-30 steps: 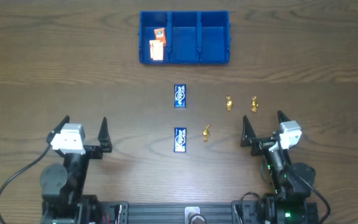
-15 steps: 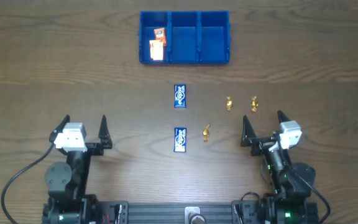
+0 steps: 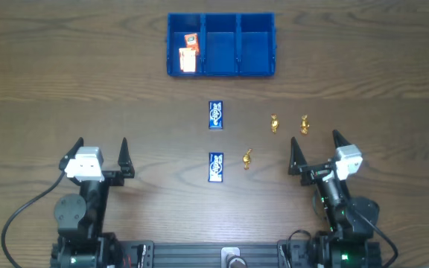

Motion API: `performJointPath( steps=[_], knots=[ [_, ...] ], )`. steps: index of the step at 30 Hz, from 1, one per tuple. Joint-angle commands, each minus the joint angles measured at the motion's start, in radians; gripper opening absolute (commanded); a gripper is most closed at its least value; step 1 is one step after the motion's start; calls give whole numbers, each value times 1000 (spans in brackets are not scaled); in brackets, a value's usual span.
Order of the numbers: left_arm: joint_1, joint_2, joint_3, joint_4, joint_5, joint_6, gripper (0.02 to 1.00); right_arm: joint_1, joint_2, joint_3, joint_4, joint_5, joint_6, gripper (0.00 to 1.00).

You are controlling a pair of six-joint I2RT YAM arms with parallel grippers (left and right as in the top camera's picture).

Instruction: Sort Candies Into Trays

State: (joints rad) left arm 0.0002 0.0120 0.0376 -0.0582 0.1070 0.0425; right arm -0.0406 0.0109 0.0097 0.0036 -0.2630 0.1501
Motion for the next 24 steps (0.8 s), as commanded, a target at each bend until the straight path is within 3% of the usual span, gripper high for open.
performJointPath(
  steps=[1,5,9,13,16,20,24],
  knots=[
    [4,-8,-31,-11,20,10,998,0,-2,3,36,-160,98,1000],
    [4,-8,-31,-11,20,10,998,1,173,154,2,-241,97,998],
    [4,-8,-31,-11,20,10,996,2,421,431,-201,-278,54,998],
    [4,-8,-31,-11,20,10,996,50,662,712,-422,-270,-24,998],
    [4,-8,-31,-11,20,10,998,117,803,836,-536,-261,-25,998],
    [4,-8,-31,-11,21,10,998,310,1025,953,-681,-166,-16,998],
    [4,-8,-31,-11,20,10,998,508,1202,974,-710,30,156,998]
  ],
)
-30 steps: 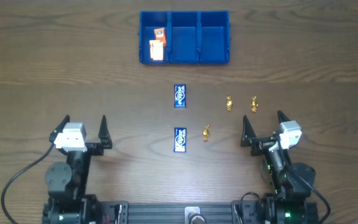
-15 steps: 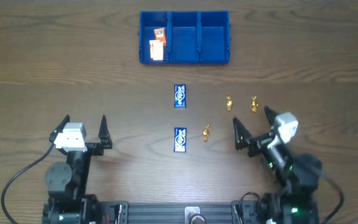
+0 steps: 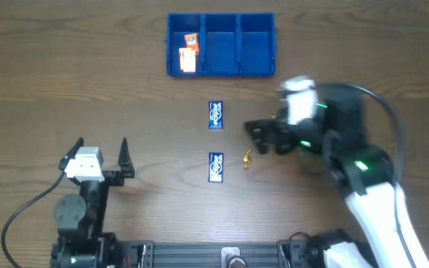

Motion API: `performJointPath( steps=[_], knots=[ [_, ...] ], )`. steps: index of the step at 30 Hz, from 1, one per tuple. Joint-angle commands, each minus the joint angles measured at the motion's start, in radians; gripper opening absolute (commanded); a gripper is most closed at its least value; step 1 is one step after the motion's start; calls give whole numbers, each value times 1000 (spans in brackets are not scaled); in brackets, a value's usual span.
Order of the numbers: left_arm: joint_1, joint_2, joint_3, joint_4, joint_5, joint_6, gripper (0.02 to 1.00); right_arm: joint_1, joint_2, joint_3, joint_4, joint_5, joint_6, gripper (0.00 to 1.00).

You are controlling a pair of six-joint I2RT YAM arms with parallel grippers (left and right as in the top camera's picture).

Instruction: Sort Candies Into Trays

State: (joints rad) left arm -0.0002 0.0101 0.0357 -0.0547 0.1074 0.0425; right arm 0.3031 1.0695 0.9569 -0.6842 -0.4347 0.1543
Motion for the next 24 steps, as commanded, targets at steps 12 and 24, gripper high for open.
performJointPath(
  steps=[12,24],
  knots=[
    [4,-6,-29,-15,20,10,998,480,476,27,-24,403,478,998],
    [4,-6,-29,-15,20,10,998,579,683,79,4,487,647,993]
  ],
)
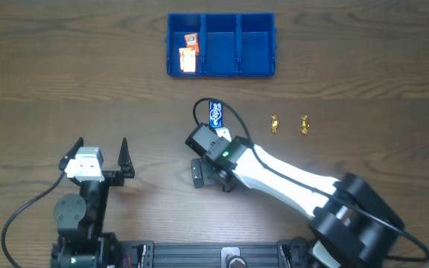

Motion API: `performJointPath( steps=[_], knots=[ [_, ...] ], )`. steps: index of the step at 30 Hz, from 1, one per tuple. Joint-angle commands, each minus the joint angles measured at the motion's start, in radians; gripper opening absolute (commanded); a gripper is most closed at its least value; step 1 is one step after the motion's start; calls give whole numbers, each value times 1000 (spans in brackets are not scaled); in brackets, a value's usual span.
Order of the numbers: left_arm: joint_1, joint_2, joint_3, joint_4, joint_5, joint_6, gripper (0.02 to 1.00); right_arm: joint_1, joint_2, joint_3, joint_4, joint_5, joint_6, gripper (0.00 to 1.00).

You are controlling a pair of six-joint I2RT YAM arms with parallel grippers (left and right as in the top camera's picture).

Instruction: Sort Candies Into Trays

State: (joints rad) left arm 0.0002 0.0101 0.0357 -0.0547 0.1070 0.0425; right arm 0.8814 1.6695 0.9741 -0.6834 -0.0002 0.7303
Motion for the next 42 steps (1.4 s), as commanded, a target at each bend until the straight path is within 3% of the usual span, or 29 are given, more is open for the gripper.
performJointPath(
  steps=[1,18,22,26,33,37,42],
  knots=[
    [4,-6,-29,-15,20,10,998,1,106,76,0,64,91,976],
    [4,-6,-29,-15,20,10,998,1,152,86,18,105,138,726],
    [4,-6,-29,-15,20,10,998,1,153,86,21,104,138,595],
    [4,-6,-29,-15,20,10,998,1,154,86,24,103,138,314],
    [4,-6,-29,-15,20,10,998,17,67,91,65,144,154,209],
    [4,-6,-29,-15,21,10,998,-4,-57,217,-27,256,56,198],
    [4,-6,-29,-15,20,10,998,-135,18,562,-156,357,-134,191]
  ],
)
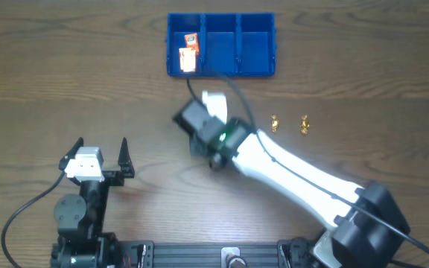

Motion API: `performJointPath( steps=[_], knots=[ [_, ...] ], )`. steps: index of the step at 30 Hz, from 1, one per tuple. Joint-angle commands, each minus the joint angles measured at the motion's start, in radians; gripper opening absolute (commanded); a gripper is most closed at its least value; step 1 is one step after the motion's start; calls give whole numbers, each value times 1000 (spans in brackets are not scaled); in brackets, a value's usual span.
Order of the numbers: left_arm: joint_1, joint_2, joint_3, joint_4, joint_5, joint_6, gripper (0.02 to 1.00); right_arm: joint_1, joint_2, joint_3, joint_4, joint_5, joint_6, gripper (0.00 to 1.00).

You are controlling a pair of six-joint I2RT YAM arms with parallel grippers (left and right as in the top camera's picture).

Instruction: Sort Candies Into Trays

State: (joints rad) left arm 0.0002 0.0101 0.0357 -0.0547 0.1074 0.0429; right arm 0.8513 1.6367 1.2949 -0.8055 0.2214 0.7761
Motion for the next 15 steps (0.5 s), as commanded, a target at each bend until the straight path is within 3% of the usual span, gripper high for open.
performJointPath(
  steps=[1,6,11,15],
  knots=[
    [4,-6,-29,-15,20,10,998,-124,75,288,-41,141,-205,191],
    [4,-6,-29,-15,20,10,998,-259,305,614,-49,145,-366,191],
    [4,-6,-29,-15,20,10,998,-332,504,821,-18,123,-397,189],
    [4,-6,-29,-15,20,10,998,-372,593,830,55,60,-411,189]
  ],
)
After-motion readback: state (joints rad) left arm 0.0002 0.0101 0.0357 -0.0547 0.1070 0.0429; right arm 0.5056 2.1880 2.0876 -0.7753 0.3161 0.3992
